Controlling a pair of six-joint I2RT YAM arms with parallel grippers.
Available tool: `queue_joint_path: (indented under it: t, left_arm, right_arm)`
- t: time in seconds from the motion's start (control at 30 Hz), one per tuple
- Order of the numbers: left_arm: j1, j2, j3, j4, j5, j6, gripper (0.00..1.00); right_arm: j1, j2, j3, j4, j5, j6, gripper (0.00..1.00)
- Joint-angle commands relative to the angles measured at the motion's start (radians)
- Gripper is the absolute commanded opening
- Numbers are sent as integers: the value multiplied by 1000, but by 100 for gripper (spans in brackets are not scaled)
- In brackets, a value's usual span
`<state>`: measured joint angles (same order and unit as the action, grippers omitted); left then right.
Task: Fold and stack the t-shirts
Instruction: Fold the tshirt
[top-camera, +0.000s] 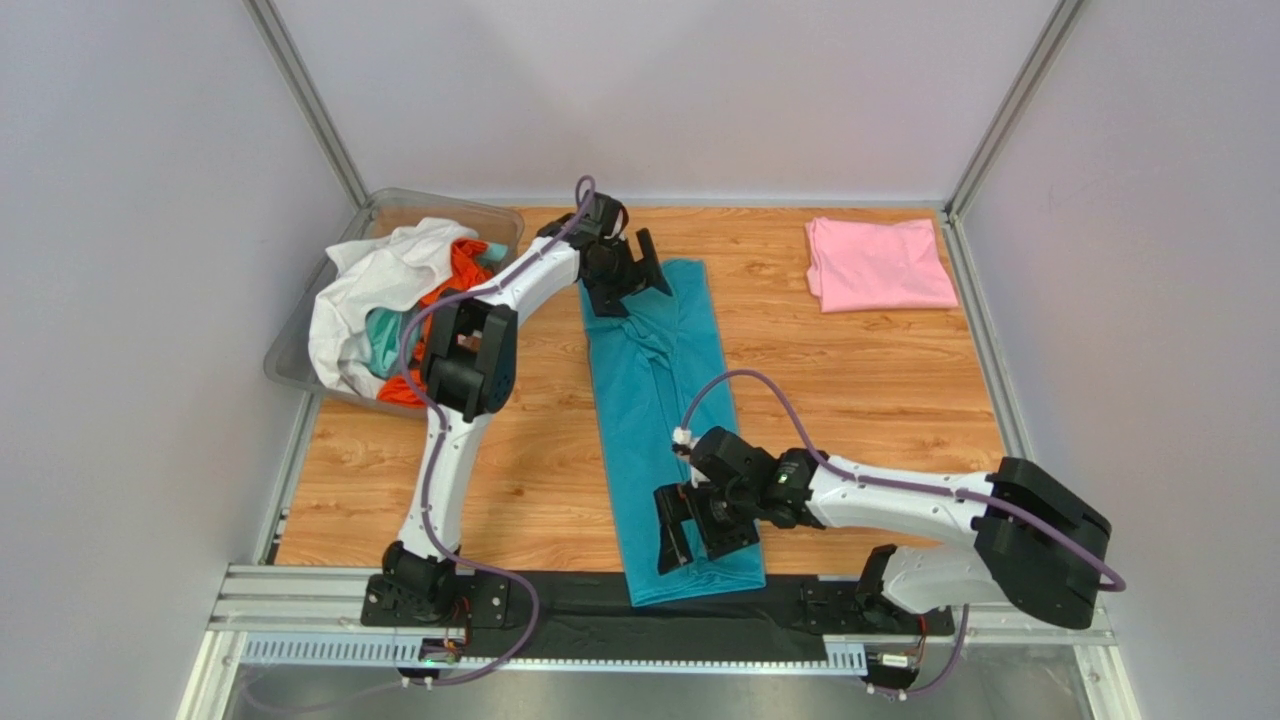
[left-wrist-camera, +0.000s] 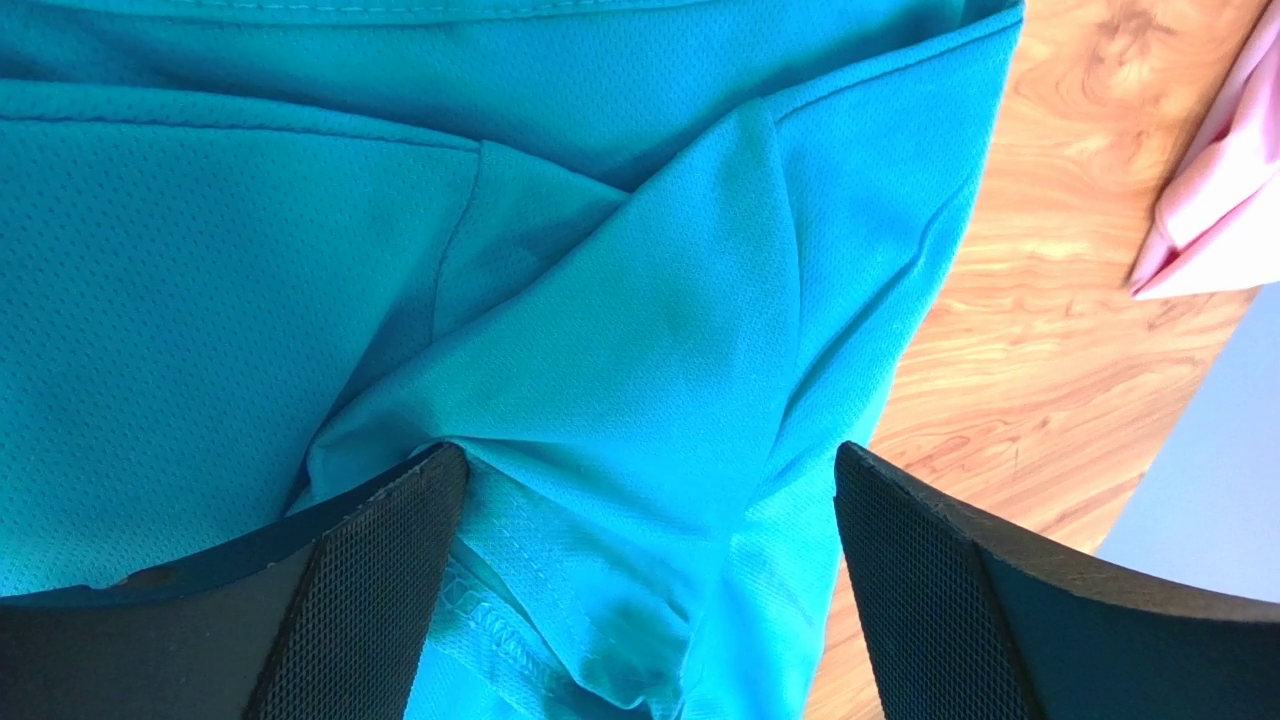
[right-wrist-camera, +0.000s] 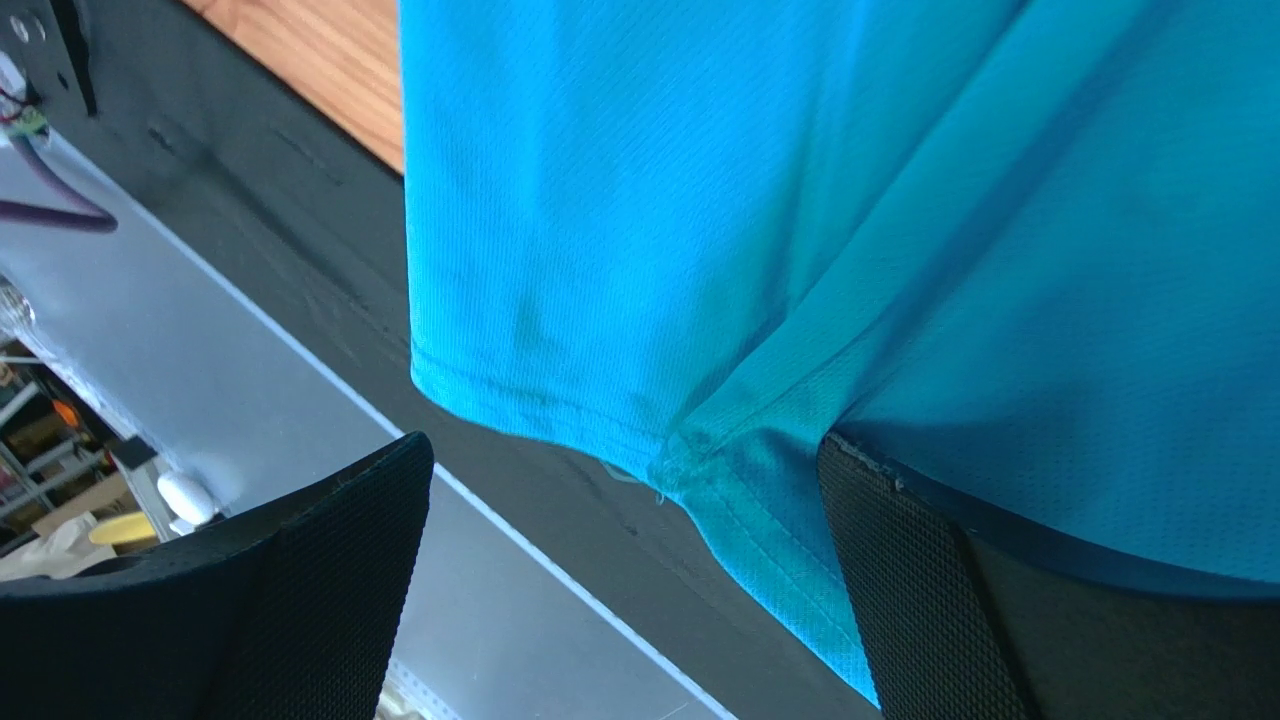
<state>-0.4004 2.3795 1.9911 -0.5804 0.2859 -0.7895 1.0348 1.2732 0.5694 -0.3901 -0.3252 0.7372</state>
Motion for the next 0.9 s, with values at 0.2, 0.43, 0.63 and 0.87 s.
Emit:
queue_joint_path:
  t: [0.2,0.43,0.63,0.87]
  left_arm:
    - [-12,127,103,-164,-10,114,100]
    - [-12,77,140,-160,13,193,100]
    - [-12,-94,137,-182,-24,222,100]
    - [-32,-423,-70,-190,-140,236,100]
  right_arm:
    - [30,-11,61,45,-66,-16,100]
    - [33,-64,112,4,-55,-59,100]
    - [31,-116,201,-133,72,-105,100]
    - [24,-167,290,-312,290,-124,100]
